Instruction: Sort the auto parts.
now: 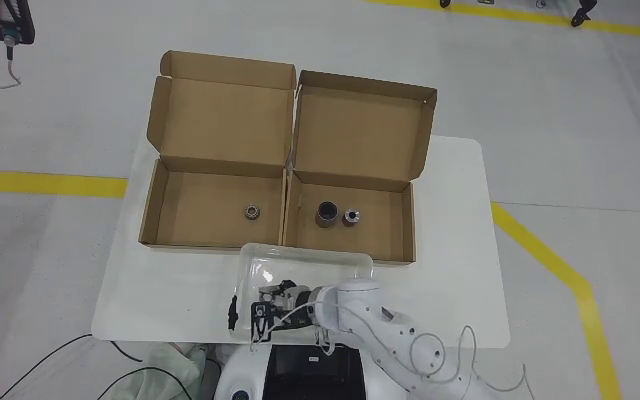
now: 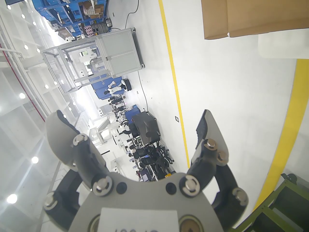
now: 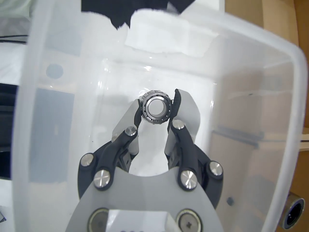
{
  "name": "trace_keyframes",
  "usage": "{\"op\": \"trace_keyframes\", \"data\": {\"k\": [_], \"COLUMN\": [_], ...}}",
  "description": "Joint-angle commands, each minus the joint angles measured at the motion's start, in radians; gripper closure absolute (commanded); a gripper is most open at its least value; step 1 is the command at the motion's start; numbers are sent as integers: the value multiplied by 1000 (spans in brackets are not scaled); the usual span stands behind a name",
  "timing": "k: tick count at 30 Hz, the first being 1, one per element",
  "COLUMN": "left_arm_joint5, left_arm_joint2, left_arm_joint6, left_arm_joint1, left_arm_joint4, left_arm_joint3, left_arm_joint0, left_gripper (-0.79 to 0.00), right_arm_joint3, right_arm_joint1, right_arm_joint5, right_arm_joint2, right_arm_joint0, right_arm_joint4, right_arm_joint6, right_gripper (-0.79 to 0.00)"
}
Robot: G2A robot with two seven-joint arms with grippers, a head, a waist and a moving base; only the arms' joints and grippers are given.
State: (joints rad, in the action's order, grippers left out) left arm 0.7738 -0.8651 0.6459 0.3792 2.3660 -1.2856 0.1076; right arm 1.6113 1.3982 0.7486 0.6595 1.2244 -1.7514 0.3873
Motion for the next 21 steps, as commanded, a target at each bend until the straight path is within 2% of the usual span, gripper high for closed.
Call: {"op": "trace_keyframes", "data": {"k": [1, 10, 21], "left_arm_joint5": [0, 0, 0], "left_arm_joint2": [0, 0, 0], "left_arm_joint6": [0, 0, 0], "left_arm_joint1": [0, 0, 0], "left_arm_joint4": [0, 0, 0], "left_arm_joint3": [0, 0, 0], "left_arm_joint0": [0, 0, 0], "left_gripper": [-785, -785, -785], "right_arm_joint3": [20, 65, 148], "right_arm_joint1": [-7, -26, -20], "right_arm_joint5": [-2, -51, -78], "right_arm_joint2": [17, 104, 136], "right_arm_joint0": [11, 46, -13], "right_arm_joint4": [9, 125, 246], "right_arm_joint6": [-36, -200, -324], "right_gripper": [0, 0, 0]}}
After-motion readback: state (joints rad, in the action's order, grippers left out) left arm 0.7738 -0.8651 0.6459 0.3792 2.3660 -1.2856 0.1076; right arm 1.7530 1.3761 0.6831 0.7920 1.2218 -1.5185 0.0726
